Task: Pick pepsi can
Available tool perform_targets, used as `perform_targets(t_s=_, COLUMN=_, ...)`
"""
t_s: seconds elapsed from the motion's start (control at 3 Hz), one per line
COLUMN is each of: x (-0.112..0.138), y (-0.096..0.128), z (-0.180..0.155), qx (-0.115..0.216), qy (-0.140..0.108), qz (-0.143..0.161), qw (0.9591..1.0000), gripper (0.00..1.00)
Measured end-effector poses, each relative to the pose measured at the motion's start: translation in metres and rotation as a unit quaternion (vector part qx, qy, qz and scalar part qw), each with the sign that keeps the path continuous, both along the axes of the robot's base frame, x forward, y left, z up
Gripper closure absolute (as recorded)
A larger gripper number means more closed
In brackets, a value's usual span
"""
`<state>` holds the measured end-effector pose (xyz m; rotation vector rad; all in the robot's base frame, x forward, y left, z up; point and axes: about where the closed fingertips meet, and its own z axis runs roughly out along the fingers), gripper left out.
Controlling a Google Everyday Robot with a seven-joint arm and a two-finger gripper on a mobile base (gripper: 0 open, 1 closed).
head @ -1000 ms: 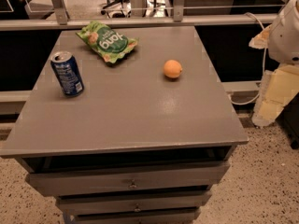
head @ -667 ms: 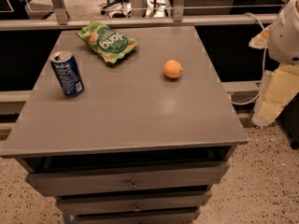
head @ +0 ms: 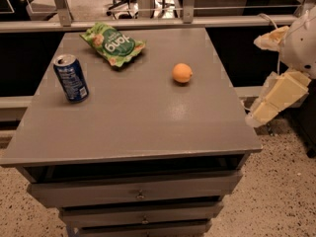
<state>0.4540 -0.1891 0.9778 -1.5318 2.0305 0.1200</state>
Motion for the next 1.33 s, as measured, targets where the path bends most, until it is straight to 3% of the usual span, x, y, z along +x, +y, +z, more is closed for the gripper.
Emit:
perform_targets(t_s=0.33, x=0.034, y=0.04, z=0.0, qx=0.137, qy=-0.063, qz=0.009, qw=0.9885, gripper=0.0)
perform_targets(t_s=0.67, x=0.067, y=0.074, z=0.003, qx=0.239, qy=-0.094, qz=0.01, qw=0.9664, gripper=0.0)
perform_targets(t_s=1.0, x=0.094, y=0.105, z=-0.007, qx=0.301, qy=-0.09, qz=0.022, qw=0.949, gripper=0.0)
perform_targets(t_s=1.33, x=0.11, y=0.137, z=-0.016, qx=0.3, qy=-0.093, qz=0.066, qw=0.9469, gripper=0.0)
